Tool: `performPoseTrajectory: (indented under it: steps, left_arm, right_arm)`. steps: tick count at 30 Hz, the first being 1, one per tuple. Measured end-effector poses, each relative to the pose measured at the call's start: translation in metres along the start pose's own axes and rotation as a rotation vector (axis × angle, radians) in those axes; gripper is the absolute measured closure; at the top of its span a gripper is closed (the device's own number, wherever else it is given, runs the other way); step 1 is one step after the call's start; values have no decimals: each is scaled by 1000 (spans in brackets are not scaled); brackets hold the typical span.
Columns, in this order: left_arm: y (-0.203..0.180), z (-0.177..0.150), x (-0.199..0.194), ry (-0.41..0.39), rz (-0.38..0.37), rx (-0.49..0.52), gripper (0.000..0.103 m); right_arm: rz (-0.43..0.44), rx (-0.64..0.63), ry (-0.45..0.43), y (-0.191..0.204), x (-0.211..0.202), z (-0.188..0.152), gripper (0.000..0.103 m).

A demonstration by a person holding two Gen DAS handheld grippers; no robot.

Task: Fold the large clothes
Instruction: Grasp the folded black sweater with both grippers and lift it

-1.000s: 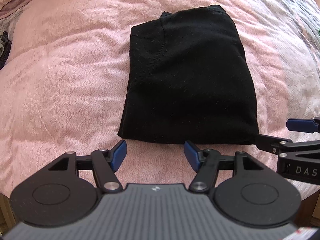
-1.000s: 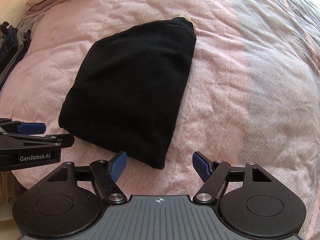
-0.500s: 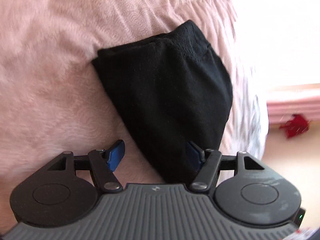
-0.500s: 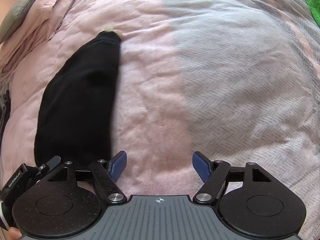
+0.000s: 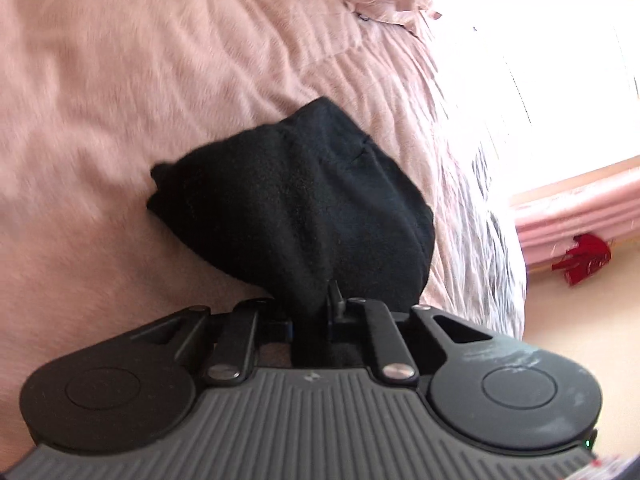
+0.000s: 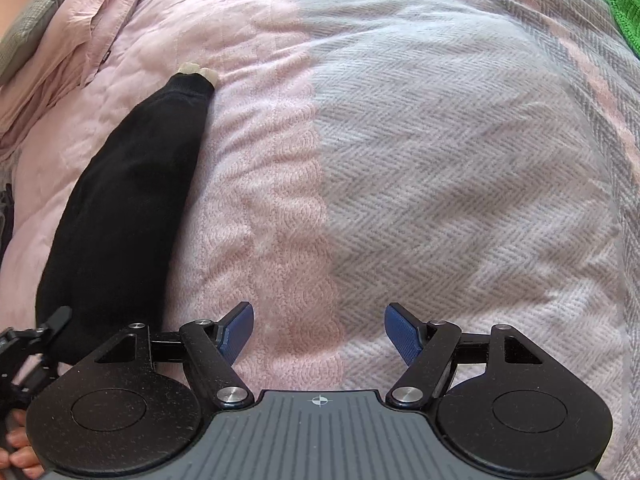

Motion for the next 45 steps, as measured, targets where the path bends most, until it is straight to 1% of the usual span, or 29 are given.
performPoseTrajectory:
  steps: [4,6,8,10,11,12,13,14,15,16,18,20,21,23,24,27,29,31,32,33,35,36,37,38,39,40,43,45]
  left_arm:
    - [2,28,-41,-5,46,100,95]
    - [9,43,-58,-2,78,147,95]
    - [16,55,-55,38,95,211,95]
    - [29,56,-45,101,74,178,93]
    - [35,53,-43,104,73,160,92]
    - [37,48,-44,101,73,166,90]
    - [38,45,-45,97,77,177,85]
    - [38,40,-48,83,83,177,82]
    - [40,37,-51,71,78,162,80]
    - [42,34,-51,57,69,138,73]
    - [46,26,-55,26,63,94,67]
    - [50,17,-56,-10,63,48,59]
    - [51,12,-55,-26,59,26,59]
    - [54,5,-53,-58,56,-19,55]
    - [55,2,-52,-69,50,-48,55]
    - [59,-2,-48,-86,37,-90,53]
    - [59,-5,-45,-90,27,-107,53]
    - [61,-7,-42,-87,6,-131,53]
    - [62,-9,-39,-86,-4,-145,53]
    - [64,-10,-36,-89,-14,-159,53]
    - [69,-9,-28,-100,-39,-182,53]
    - [71,-8,-25,-105,-53,-191,53]
    - [73,-5,-20,-111,-66,-199,53]
    - [74,-2,-15,-118,-71,-205,57]
    - [74,1,-12,-122,-73,-203,62]
    - [74,3,-8,-119,-74,-197,73]
    - [67,9,-11,-119,-55,-165,81]
    - [57,14,-19,-119,-37,-126,83]
  right_arm:
    - [37,-41,19,12,-2,-1,33]
    - [90,-89,34,25,-3,0,33]
    - [158,-171,34,37,-5,11,33]
    - [209,-270,13,50,-5,32,33]
    - [240,-331,-9,56,-4,47,33]
    - [273,-393,-30,62,-2,63,33]
    - [308,-455,-39,69,2,81,33]
    - [346,-515,-29,76,9,100,33]
    - [389,-567,-2,84,18,118,32]
    - [425,-603,32,92,29,136,30]
    - [525,-642,123,111,57,169,26]
    - [617,-688,254,135,93,192,22]
    - [650,-715,322,145,110,198,21]
    - [694,-753,431,164,140,203,19]
    - [714,-771,490,171,155,202,19]
    - [725,-832,628,183,188,193,19]
    - [748,-847,698,190,204,189,19]
    - [806,-825,758,198,215,186,19]
    - [824,-819,782,202,220,184,20]
    - [834,-824,799,207,225,180,24]
    - [838,-859,835,219,236,171,56]
    - [843,-851,853,221,242,167,62]
    - [850,-837,866,222,247,163,70]
    - [862,-824,869,224,251,160,75]
    - [868,-813,856,223,251,159,77]
    - [872,-803,835,221,250,158,81]
    - [885,-773,761,215,233,158,85]
    - [892,-759,709,214,210,157,86]
Point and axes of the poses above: each gripper's, at about its wrist camera, not at the fingertips, and x roughly the way its jaws point, y to its left, z to its top, the point moved 2 cm from there along x, roughly the way its jaws point, and after that the axes turned 1 degree about -z, right-handed, at the moved point
